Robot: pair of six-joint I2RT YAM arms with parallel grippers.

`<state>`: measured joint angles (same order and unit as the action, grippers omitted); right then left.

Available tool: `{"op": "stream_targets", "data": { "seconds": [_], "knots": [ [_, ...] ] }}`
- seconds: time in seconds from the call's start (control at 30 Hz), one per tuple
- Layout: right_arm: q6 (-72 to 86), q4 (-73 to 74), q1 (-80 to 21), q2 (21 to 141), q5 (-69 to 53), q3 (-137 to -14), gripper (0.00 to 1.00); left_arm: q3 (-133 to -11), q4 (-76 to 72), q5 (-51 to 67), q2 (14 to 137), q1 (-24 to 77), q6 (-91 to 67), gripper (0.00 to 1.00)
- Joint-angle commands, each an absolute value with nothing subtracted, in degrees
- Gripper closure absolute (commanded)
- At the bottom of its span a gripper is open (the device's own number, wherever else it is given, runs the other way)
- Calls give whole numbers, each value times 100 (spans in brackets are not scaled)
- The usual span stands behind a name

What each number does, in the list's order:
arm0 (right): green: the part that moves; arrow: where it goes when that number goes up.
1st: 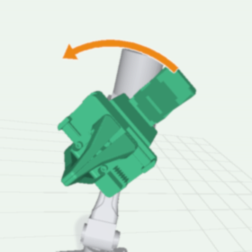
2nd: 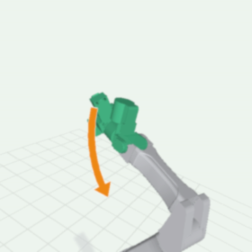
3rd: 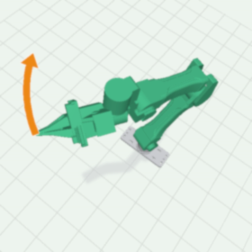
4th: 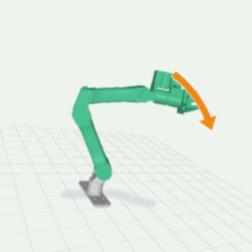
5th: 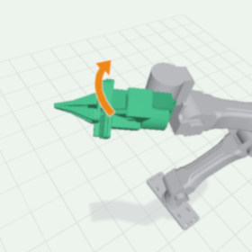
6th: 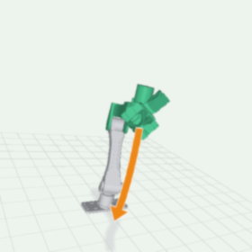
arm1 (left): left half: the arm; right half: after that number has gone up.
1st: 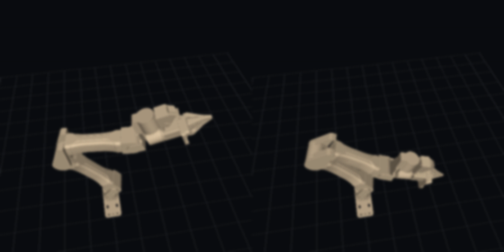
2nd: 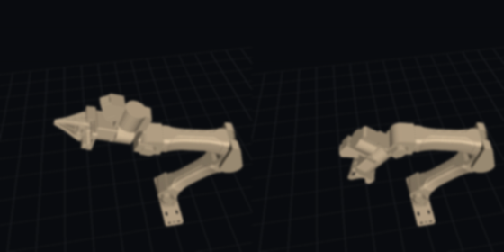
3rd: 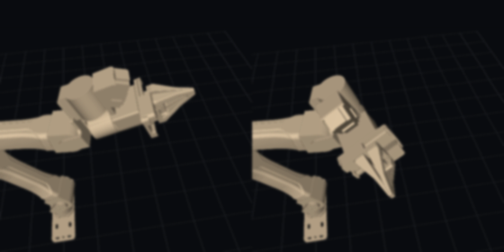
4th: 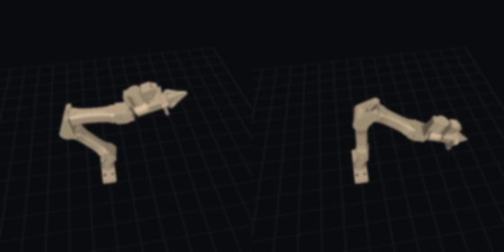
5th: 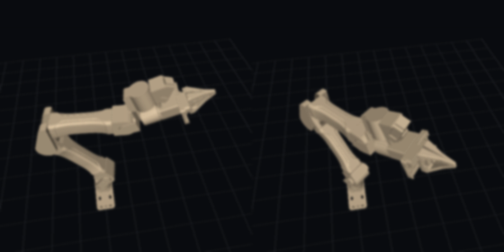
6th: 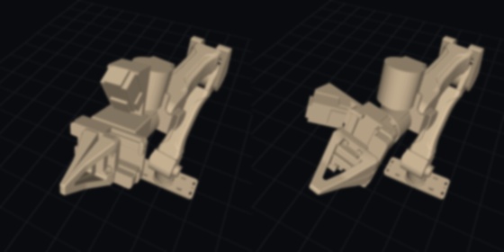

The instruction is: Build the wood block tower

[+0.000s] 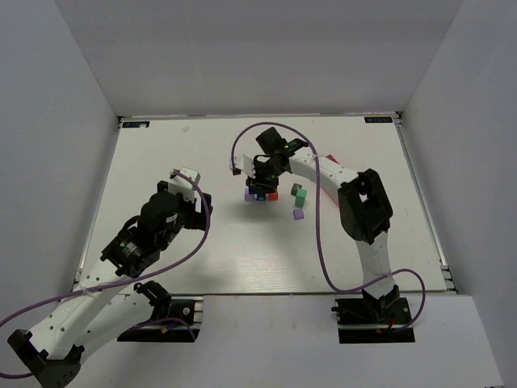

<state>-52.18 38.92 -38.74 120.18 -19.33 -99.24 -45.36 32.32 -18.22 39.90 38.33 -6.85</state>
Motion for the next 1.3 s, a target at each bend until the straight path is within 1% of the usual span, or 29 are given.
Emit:
{"op": "stream_targets", "data": {
  "seconds": [0.0, 0.2, 0.43, 0.6, 0.83, 1.07, 1.27],
  "knots": [
    [-5063, 3797, -3929, 12111, -1925, -10265, 86, -4535, 3164, -1854, 3920, 3797, -650, 7],
    [-4975, 3735, -3937, 12208, -1872, -10292, 85, -4535, 3164, -1854, 3920, 3797, -650, 7],
    [-4913, 3665, -3946, 12243, -1811, -10292, 81, -4535, 3164, -1854, 3920, 3797, -650, 7],
    [-4896, 3656, -3946, 12296, -1810, -10283, 80, -4535, 3164, -1854, 3920, 3797, -650, 7],
    [-4904, 3612, -3946, 12357, -1740, -10301, 76, -4535, 3164, -1854, 3920, 3797, -650, 7],
    [-4922, 3612, -3946, 12401, -1714, -10310, 74, -4535, 3164, -1854, 3920, 3797, -650, 7],
    [-4939, 3621, -3938, 12393, -1731, -10301, 66, -4535, 3164, -1854, 3920, 3797, -650, 7]
  ]
}}
